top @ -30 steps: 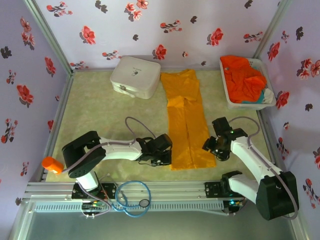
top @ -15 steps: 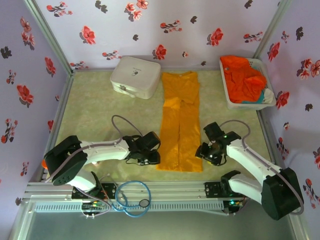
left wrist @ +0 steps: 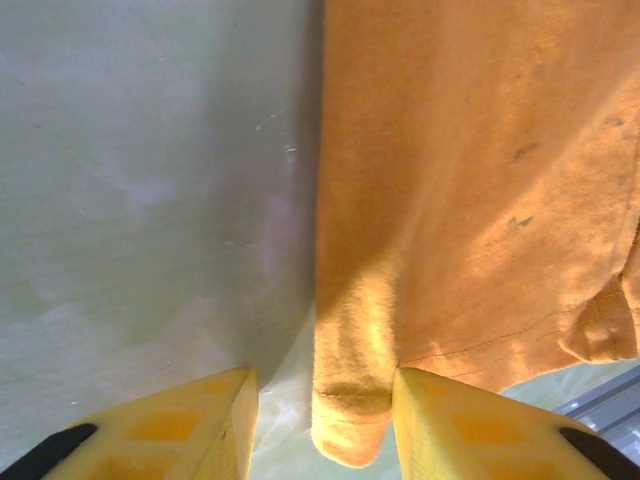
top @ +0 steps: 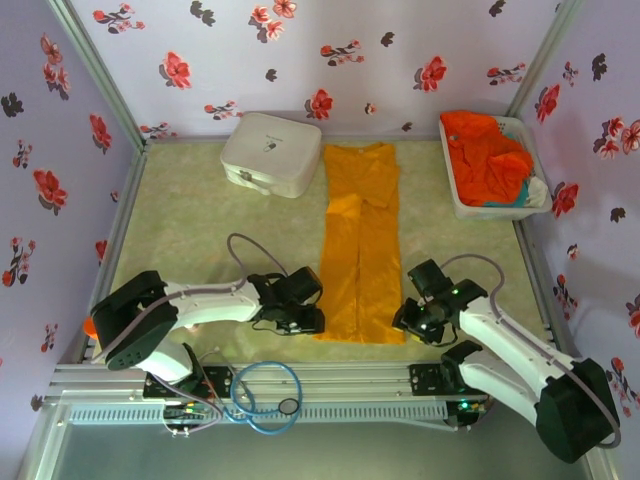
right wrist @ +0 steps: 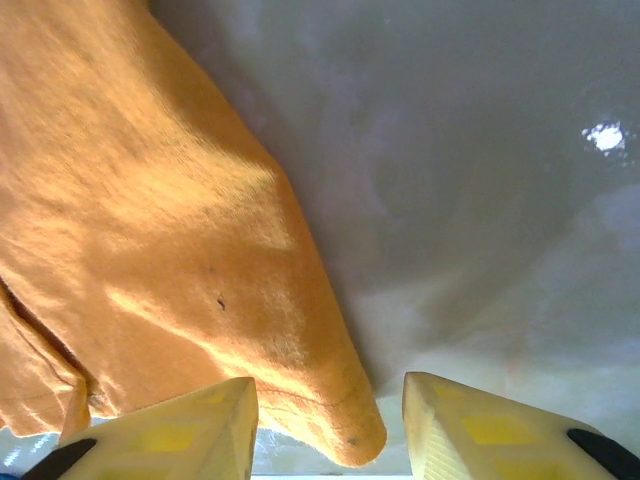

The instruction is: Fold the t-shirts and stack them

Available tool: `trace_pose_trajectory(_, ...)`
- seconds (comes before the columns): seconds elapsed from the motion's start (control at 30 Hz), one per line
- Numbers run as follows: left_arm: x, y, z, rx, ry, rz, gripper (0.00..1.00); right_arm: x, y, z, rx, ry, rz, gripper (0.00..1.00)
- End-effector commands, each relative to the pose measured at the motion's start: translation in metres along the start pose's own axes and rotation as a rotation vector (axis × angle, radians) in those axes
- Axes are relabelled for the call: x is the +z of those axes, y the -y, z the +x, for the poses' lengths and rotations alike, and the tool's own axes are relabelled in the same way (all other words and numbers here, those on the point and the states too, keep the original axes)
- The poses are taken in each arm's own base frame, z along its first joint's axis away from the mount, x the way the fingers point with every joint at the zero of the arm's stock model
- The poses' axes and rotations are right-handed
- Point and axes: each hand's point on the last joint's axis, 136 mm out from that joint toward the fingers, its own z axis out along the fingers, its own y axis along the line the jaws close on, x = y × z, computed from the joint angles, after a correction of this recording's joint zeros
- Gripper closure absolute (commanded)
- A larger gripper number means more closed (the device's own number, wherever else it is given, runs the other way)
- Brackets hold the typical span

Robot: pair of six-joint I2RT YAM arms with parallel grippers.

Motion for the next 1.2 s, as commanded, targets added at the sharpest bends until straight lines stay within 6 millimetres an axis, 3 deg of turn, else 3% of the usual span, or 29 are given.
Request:
trace_pose_trajectory(0.0, 0.002, 0.011, 0.004, 0.014, -0.030, 0.024, 0.59, 0.001, 0.011, 0.012, 0.017, -0.038, 0.039, 0.58)
trace_pose_trajectory(0.33, 0.012, 0.019, 0.005, 0.010, -0.047, 0.037, 0.68, 0.013, 0.010, 0.021, 0.004, -0.061, 0.022, 0.62)
trace_pose_trajectory(0.5, 0.016, 0.019, 0.006, 0.007, -0.061, 0.023, 0.82, 0.013, 0.005, 0.019, 0.003, -0.040, 0.007, 0.77)
trace_pose_trajectory(0.8, 0.010, 0.028, 0.003, 0.019, -0.058, 0.031, 0.93, 0.018, -0.002, 0.011, -0.009, -0.001, -0.026, 0.97)
trace_pose_trajectory(1.0, -0.006, 0.037, 0.001, 0.014, -0.047, 0.048, 1.00, 0.003, -0.004, 0.007, -0.023, 0.029, -0.003, 1.00)
trace_pose_trajectory(1.17, -0.034, 0.050, -0.016, -0.001, -0.007, 0.086, 1.00, -0.023, -0.014, -0.004, -0.027, 0.104, -0.013, 1.00)
